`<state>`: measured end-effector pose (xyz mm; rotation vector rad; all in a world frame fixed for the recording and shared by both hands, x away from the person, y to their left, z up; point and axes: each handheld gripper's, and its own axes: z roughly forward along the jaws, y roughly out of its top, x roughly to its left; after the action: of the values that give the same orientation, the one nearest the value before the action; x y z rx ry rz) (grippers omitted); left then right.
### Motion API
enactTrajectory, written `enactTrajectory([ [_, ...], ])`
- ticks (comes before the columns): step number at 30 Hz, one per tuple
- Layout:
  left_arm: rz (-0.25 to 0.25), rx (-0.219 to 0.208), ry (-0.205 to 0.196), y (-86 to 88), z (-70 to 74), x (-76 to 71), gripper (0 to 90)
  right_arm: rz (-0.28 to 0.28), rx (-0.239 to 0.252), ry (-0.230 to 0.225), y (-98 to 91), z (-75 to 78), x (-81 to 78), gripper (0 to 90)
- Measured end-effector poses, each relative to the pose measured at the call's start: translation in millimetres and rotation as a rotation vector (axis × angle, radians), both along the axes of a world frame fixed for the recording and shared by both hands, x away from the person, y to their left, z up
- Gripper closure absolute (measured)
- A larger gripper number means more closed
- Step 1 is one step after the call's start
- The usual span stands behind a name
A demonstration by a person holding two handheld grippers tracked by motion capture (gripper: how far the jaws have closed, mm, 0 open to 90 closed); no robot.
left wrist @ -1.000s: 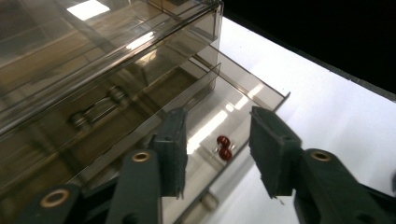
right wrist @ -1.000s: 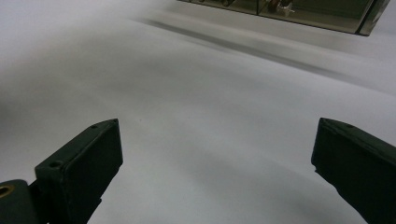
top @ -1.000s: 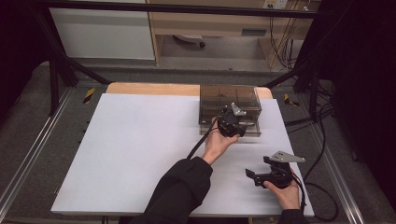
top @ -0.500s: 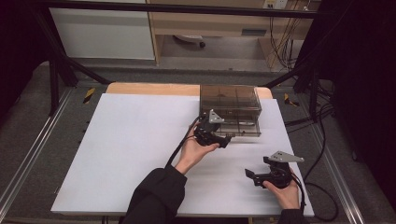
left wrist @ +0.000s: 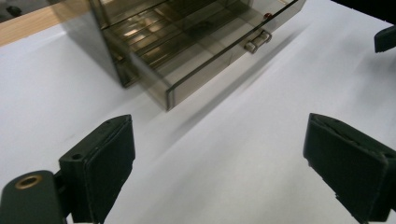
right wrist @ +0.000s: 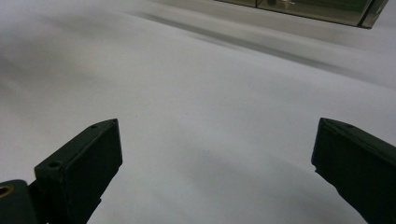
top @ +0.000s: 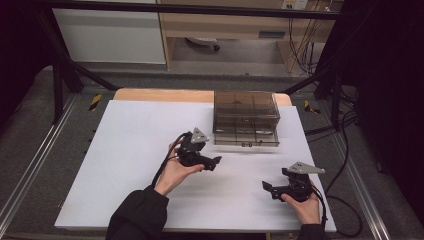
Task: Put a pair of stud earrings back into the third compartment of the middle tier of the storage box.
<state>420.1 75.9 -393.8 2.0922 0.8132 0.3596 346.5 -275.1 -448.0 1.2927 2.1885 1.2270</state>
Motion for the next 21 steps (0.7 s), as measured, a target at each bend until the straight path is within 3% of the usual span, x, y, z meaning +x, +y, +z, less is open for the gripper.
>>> enactTrajectory([
  [21, 0.071, -0.037, -0.002, 98.0, -27.5, -33.5, 8.4, -0.011, -0.005, 0.007, -0.9, 0.1, -0.1, 2.1],
])
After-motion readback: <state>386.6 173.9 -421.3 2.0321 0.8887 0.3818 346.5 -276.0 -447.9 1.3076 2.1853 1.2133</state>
